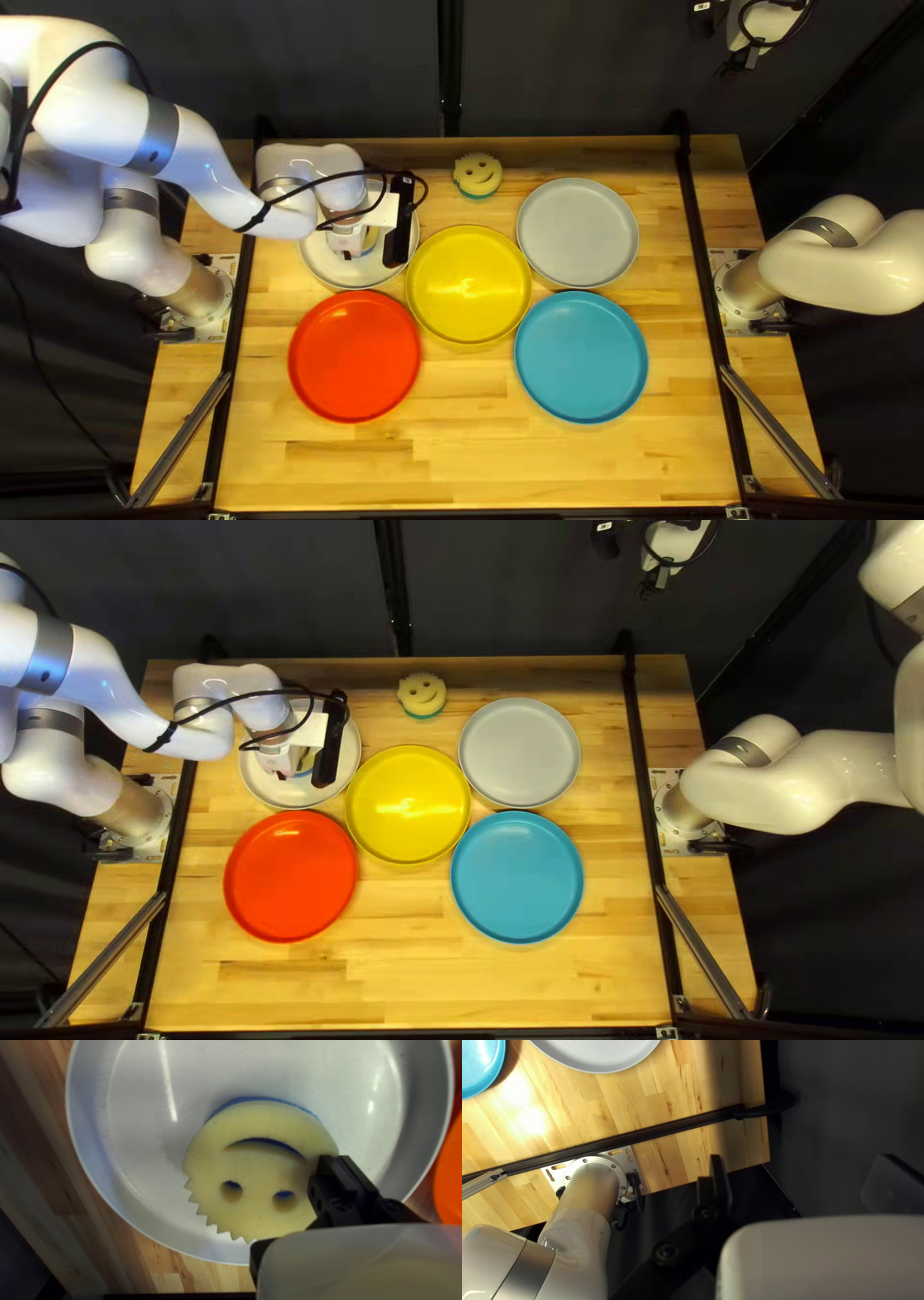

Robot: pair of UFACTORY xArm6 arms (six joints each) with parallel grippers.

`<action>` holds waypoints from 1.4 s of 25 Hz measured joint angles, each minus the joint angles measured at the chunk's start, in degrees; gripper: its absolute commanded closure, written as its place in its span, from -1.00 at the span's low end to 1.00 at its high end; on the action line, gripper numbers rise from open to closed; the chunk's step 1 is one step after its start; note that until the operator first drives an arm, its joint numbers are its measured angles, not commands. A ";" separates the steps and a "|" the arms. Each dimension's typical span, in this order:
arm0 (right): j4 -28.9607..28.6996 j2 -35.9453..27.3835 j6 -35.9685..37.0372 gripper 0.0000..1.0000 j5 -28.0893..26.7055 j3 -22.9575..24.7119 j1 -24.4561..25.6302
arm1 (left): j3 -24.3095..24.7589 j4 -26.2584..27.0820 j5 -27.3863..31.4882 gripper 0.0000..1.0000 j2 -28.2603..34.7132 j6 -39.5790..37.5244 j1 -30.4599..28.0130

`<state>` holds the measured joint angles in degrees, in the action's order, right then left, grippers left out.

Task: Pick up sponge and scrub the plate

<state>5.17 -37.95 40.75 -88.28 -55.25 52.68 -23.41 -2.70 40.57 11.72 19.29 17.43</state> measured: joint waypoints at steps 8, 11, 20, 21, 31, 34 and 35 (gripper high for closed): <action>0.00 0.00 0.00 -1.00 0.00 0.00 0.00 | 4.36 3.71 -3.54 1.00 1.49 1.24 -1.16; 0.00 0.00 0.00 -1.00 0.00 0.00 0.00 | 5.60 5.39 -3.84 1.00 2.82 0.07 -3.80; 0.00 0.00 0.00 -1.00 0.00 0.00 0.00 | 6.32 7.46 -1.60 1.00 6.44 -5.22 -10.06; 0.00 0.00 0.00 -1.00 0.00 0.00 0.00 | 6.03 7.29 -1.36 1.00 6.28 -5.59 -10.26; 0.00 0.00 0.00 -1.00 0.00 0.00 0.00 | 4.17 5.93 -0.93 1.00 3.98 2.11 -0.17; 0.00 0.00 0.00 -1.00 0.00 0.00 0.00 | 1.95 5.66 -1.42 1.00 1.59 3.67 1.68; 0.00 0.00 0.00 -1.00 0.00 0.00 0.00 | 1.08 5.57 -1.61 1.00 0.65 4.02 2.12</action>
<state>5.17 -37.95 40.75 -88.28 -55.25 52.68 -22.33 2.87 38.95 12.37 23.31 19.56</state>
